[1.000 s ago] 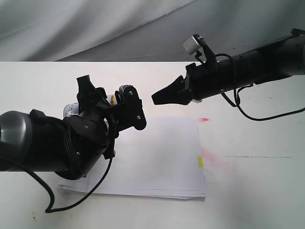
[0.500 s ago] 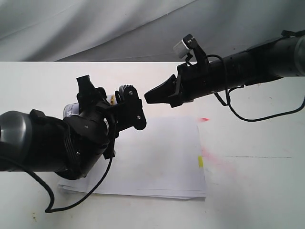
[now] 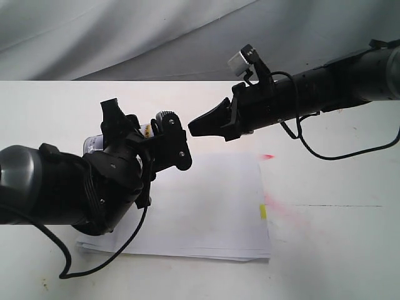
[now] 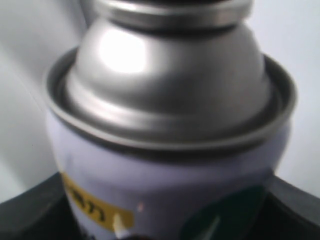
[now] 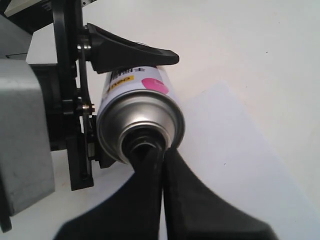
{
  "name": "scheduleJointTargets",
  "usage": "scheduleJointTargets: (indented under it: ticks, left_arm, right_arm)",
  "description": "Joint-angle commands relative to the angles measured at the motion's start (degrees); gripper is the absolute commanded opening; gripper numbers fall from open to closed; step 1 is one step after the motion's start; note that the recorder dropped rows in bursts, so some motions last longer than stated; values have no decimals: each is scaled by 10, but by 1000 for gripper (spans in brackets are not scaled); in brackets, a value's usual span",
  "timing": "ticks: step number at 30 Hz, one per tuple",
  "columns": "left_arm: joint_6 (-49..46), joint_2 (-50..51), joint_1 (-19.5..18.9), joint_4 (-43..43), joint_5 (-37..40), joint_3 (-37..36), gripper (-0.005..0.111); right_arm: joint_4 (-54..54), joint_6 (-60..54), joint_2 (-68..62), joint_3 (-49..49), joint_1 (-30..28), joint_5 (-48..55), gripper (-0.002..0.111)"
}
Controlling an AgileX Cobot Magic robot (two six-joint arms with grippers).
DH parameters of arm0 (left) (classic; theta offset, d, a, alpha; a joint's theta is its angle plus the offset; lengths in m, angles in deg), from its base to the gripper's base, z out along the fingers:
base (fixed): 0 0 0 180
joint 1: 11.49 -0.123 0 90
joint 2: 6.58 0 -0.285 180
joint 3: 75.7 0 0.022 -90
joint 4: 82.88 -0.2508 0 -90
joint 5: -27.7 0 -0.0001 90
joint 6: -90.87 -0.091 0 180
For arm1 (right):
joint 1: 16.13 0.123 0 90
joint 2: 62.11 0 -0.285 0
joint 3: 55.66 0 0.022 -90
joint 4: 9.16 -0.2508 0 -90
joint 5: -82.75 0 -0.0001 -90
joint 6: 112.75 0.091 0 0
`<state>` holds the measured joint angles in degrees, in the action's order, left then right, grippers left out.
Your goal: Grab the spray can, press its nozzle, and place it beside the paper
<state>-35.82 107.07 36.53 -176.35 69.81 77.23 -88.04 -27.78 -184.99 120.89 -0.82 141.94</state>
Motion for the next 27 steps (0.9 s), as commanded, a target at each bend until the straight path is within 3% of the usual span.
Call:
scheduleJointTargets:
  ticks: [1, 10, 27]
  left_arm:
    - [6, -5, 2, -10, 16, 0, 0]
    - [6, -5, 2, -10, 16, 0, 0]
    - [6, -5, 2, -10, 11, 0, 0]
  right_arm:
    - [-12, -8, 0, 4, 8, 9, 0]
    - [-27, -24, -18, 4, 54, -25, 0]
    - [-41, -22, -22, 4, 70, -31, 0]
